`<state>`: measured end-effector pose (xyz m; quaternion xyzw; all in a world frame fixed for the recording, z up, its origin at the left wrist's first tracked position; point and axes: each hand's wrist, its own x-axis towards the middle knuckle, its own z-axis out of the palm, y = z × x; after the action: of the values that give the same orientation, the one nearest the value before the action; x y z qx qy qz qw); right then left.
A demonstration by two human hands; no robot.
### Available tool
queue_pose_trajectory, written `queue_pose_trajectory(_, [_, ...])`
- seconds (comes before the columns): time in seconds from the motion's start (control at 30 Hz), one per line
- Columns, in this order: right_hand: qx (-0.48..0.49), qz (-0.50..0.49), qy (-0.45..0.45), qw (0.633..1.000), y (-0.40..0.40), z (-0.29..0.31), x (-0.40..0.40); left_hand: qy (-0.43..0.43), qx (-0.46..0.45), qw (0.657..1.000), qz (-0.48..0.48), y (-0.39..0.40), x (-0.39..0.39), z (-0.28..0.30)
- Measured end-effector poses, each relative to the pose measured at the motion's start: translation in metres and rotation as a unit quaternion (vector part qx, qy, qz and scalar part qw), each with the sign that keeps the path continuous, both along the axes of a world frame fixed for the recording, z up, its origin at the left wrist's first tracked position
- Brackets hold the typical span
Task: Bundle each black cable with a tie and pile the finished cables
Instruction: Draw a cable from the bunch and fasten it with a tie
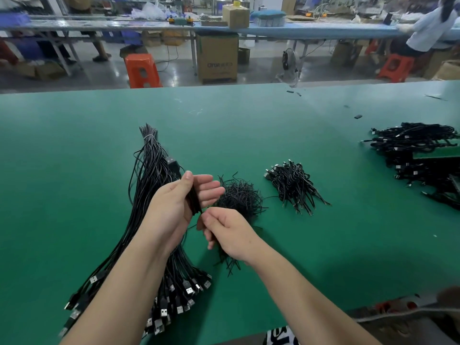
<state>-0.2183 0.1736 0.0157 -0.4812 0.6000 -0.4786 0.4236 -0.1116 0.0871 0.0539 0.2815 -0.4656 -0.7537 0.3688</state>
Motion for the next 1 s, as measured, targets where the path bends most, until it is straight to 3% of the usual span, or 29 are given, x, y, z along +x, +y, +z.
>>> queue_pose_trajectory(0.2, [-0.026, -0.007, 0.092, 0.995, -0.003, 0.0, -0.004, 0.022, -0.027, 0.999, -0.002, -0.001, 0.0, 0.0])
queue_pose_trajectory(0.47, [-0.048, -0.004, -0.048, 0.998, -0.008, 0.0, -0.005, 0.034, -0.045, 0.998, -0.041, 0.006, 0.005, 0.002])
queue_pose_trajectory(0.57, [-0.069, -0.024, -0.061, 0.995, -0.01, -0.001, -0.005, 0.051, -0.037, 0.995, -0.079, 0.01, 0.006, 0.002])
queue_pose_trajectory(0.8, [-0.07, -0.036, -0.04, 0.996, -0.007, -0.007, -0.002, -0.023, -0.024, 0.97, -0.242, -0.006, 0.019, 0.009])
queue_pose_trajectory(1.0, [-0.058, -0.08, -0.052, 0.994, -0.011, -0.011, 0.007, -0.085, -0.045, 0.969, -0.227, -0.011, 0.019, 0.009])
